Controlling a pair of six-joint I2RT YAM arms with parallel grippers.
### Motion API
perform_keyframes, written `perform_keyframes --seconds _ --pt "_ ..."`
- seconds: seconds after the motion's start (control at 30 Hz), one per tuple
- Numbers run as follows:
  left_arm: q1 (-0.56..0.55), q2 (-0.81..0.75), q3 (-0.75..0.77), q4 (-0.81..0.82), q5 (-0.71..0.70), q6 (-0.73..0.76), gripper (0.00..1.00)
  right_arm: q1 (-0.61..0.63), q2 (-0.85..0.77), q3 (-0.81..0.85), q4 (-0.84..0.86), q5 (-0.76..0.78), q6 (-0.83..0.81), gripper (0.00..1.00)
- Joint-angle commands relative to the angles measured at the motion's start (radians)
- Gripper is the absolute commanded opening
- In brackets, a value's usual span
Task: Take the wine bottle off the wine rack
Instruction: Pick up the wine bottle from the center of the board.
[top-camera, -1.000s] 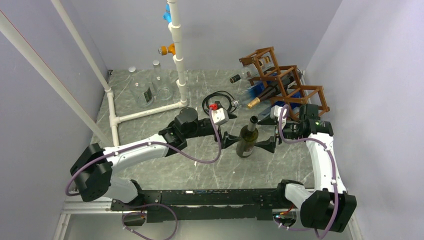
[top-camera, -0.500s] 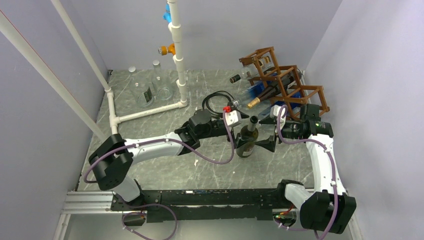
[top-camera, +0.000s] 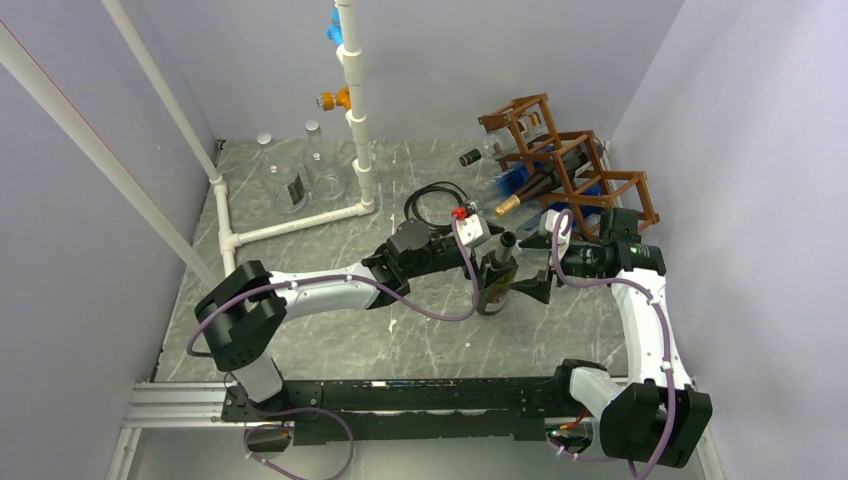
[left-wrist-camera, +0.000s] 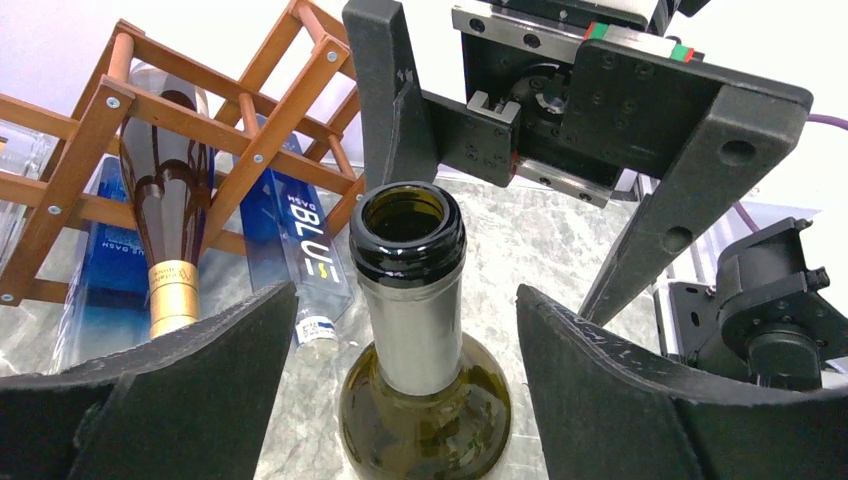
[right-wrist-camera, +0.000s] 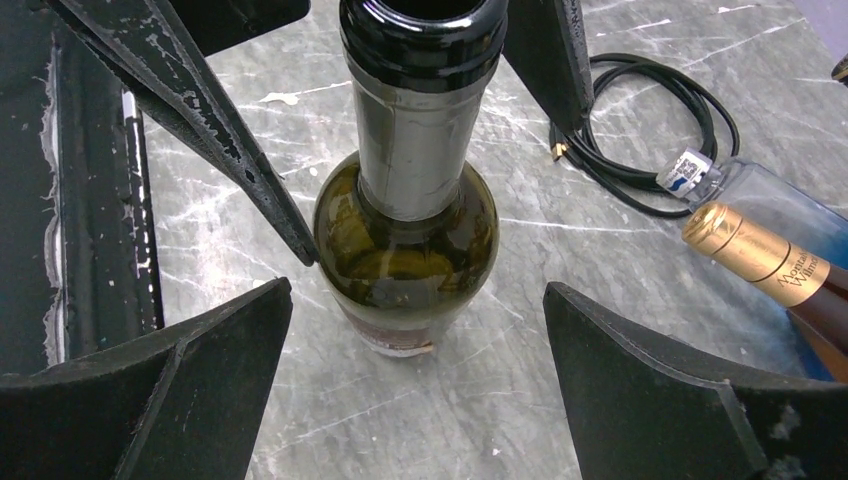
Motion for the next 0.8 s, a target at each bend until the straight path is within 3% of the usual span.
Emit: perform_keyframes --seconds 0.0,0.33,0.63,0.77 --pt "-0.013 0.022 0.048 0.077 -0.009 -0.039 0.84 -0.006 -0.014 -0.006 0.032 -0.013 0.004 1.00" --pt "-0.017 0.054 0.071 0.076 -0.001 -0.049 0.70 -0.006 -0.013 -0.008 0.038 -0.007 0.011 1.00" --pt "-0.020 0.064 0.076 0.090 -0.009 -0.051 0.66 -0.006 -0.012 -0.010 0.052 0.002 0.023 1.00" --pt "-0.021 0.069 0.081 0.092 0.000 -0.053 0.58 -0.006 -0.012 -0.011 0.054 0.005 0.025 1.00"
